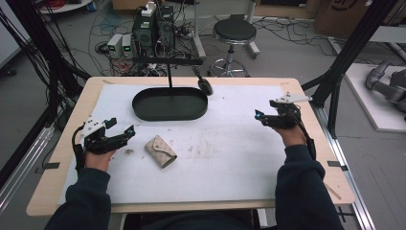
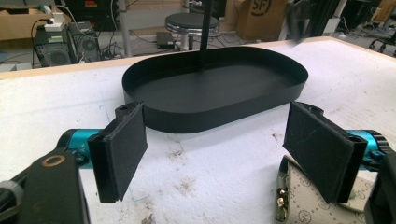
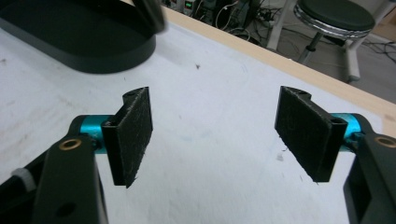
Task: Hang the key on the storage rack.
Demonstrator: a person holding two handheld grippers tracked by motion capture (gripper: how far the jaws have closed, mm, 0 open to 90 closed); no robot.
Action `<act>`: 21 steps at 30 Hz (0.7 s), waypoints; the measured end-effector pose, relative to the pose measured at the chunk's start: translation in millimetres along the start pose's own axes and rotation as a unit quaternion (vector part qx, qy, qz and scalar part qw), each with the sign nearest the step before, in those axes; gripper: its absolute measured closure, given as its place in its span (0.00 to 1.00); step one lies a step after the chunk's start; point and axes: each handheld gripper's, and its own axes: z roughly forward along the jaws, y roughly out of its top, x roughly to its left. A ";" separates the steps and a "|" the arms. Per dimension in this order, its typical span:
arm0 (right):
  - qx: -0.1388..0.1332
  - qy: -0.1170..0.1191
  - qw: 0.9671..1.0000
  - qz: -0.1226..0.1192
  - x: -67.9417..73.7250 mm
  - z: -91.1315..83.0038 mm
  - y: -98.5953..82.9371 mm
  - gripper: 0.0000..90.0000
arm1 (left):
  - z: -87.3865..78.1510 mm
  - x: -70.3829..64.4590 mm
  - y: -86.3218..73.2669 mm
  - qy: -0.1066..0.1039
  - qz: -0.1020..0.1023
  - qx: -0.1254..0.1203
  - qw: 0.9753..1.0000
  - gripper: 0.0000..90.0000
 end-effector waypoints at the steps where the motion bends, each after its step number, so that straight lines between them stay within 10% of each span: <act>1: 0.000 0.000 1.000 0.000 0.0 0.0 0.0 0.30 | 0.4 -1.0 0.0 0.000 -0.001 -0.002 1.000 0.23; 8: -0.016 -0.009 1.000 -0.015 -0.1 -20.8 -43.7 0.28 | 2.0 -3.6 -0.9 0.003 0.001 0.005 1.000 0.23; 21: -0.008 -0.018 0.999 -0.034 2.9 -20.4 -49.0 0.28 | 0.2 -3.5 0.3 0.008 0.000 0.000 1.000 0.23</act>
